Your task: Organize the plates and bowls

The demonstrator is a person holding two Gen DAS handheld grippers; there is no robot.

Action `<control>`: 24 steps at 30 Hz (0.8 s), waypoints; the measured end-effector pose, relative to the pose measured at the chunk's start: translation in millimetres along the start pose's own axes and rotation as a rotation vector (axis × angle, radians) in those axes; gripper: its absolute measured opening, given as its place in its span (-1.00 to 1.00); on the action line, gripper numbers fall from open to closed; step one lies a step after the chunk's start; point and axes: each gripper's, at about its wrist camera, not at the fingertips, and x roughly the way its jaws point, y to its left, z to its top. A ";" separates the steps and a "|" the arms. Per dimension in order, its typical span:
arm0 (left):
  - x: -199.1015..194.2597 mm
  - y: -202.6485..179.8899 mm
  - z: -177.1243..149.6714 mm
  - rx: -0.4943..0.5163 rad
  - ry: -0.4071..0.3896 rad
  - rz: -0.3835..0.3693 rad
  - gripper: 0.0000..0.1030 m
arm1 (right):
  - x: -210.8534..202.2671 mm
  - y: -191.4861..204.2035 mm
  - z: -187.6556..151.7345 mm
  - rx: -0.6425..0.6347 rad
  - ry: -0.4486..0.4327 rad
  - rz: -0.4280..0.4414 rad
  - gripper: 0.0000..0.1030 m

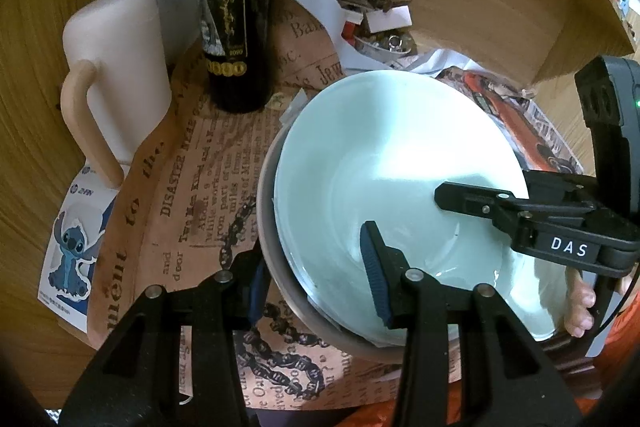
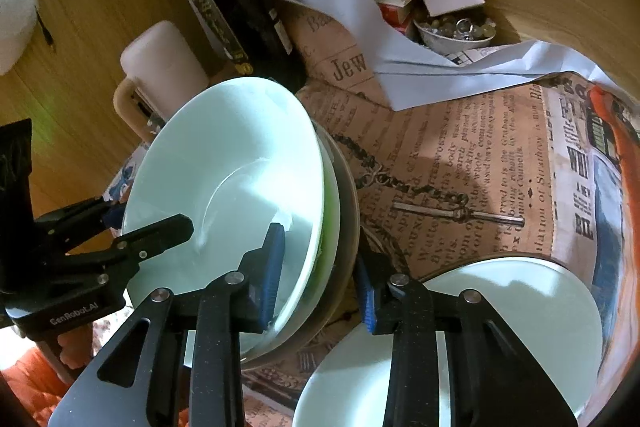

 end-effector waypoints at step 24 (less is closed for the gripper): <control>-11.1 -49.6 1.0 0.087 -0.058 -0.071 -0.22 | -66.6 -24.6 -15.3 0.057 -0.115 -0.059 -0.43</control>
